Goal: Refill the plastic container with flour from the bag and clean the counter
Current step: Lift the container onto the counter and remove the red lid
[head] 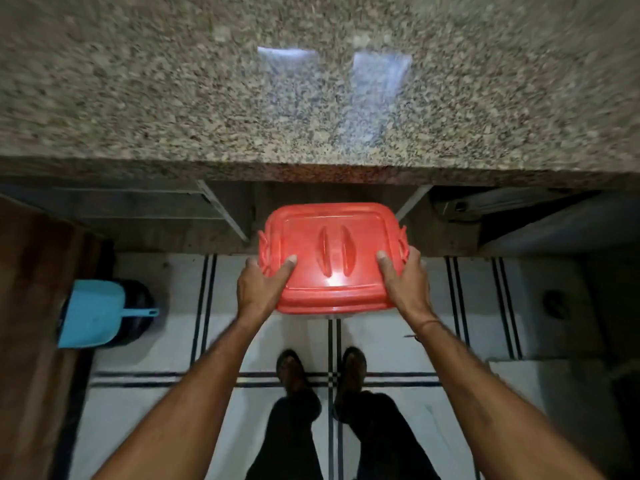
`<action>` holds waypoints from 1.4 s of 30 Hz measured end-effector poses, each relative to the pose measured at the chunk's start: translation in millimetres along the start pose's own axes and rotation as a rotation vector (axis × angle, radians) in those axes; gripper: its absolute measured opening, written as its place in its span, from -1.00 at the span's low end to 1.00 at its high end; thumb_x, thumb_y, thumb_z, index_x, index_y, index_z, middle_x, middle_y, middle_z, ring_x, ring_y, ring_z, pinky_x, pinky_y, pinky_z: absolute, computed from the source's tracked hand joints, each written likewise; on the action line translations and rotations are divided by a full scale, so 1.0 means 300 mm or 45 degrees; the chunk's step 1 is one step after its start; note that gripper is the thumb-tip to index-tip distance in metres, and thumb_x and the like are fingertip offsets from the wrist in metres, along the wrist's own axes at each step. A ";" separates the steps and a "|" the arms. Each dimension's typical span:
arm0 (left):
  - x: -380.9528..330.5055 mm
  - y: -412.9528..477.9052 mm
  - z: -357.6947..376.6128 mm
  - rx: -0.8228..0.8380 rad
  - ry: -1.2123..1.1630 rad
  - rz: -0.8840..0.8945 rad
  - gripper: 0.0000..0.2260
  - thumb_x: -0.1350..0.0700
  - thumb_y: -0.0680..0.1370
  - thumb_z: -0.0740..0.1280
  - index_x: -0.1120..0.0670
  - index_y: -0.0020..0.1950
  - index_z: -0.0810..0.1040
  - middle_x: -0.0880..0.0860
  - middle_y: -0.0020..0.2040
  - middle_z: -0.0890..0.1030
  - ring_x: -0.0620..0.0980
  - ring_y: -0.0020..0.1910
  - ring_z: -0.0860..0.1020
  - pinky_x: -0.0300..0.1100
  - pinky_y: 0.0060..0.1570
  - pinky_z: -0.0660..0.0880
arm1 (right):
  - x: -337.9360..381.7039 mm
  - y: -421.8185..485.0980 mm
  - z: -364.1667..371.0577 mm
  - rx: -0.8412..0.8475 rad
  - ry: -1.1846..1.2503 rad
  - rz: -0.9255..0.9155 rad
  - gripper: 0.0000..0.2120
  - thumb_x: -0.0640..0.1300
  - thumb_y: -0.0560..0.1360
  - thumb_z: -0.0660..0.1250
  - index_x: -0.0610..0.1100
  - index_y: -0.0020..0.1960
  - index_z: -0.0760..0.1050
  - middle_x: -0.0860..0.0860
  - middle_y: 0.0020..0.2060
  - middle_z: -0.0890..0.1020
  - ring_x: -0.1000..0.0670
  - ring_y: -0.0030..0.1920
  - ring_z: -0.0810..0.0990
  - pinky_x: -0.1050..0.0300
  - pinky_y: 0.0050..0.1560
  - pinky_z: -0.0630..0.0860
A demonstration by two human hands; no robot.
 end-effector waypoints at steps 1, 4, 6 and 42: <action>-0.048 -0.053 -0.060 -0.008 0.011 0.020 -0.34 -0.38 0.43 0.43 0.10 0.29 0.53 0.03 0.11 0.62 0.10 0.07 0.63 -0.16 -0.06 0.50 | 0.059 -0.060 -0.056 -0.025 -0.011 -0.019 -0.24 0.48 0.45 0.24 0.02 0.46 0.25 -0.06 0.22 0.51 -0.12 0.15 0.60 -0.17 0.13 0.63; -0.190 -0.190 -0.234 -0.049 0.069 0.101 -0.42 -0.32 0.50 0.41 0.13 0.23 0.51 0.02 0.05 0.58 0.01 -0.08 0.55 -0.27 -0.30 0.35 | 0.212 -0.192 -0.199 -0.090 -0.023 -0.061 -0.31 0.41 0.48 0.25 -0.02 0.42 0.33 -0.05 0.19 0.53 -0.13 0.15 0.59 -0.08 0.14 0.57; -0.272 -0.244 -0.343 -0.101 0.056 0.180 -0.46 -0.36 0.49 0.38 0.10 0.12 0.54 0.00 -0.03 0.61 -0.06 -0.18 0.54 -0.22 -0.30 0.35 | 0.311 -0.243 -0.284 -0.134 0.014 -0.098 -0.31 0.43 0.43 0.26 -0.02 0.36 0.40 -0.05 0.17 0.59 -0.12 0.13 0.61 -0.09 0.16 0.57; -1.421 0.670 -0.307 0.032 -0.279 0.285 -0.30 -0.47 0.56 0.10 0.13 -0.05 0.68 0.09 -0.22 0.76 0.13 -0.18 0.73 -0.02 -0.13 0.66 | 1.214 0.943 -0.654 -0.089 0.103 -0.213 -0.36 0.51 0.51 0.02 -0.05 -0.04 0.49 -0.05 -0.18 0.66 -0.11 -0.18 0.67 -0.07 -0.13 0.64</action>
Point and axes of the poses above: each hand's wrist, its own y-axis towards the middle knuckle, its own z-axis out of the palm, x = y × z, the point moved 4 cm from there along y, towards the middle knuckle
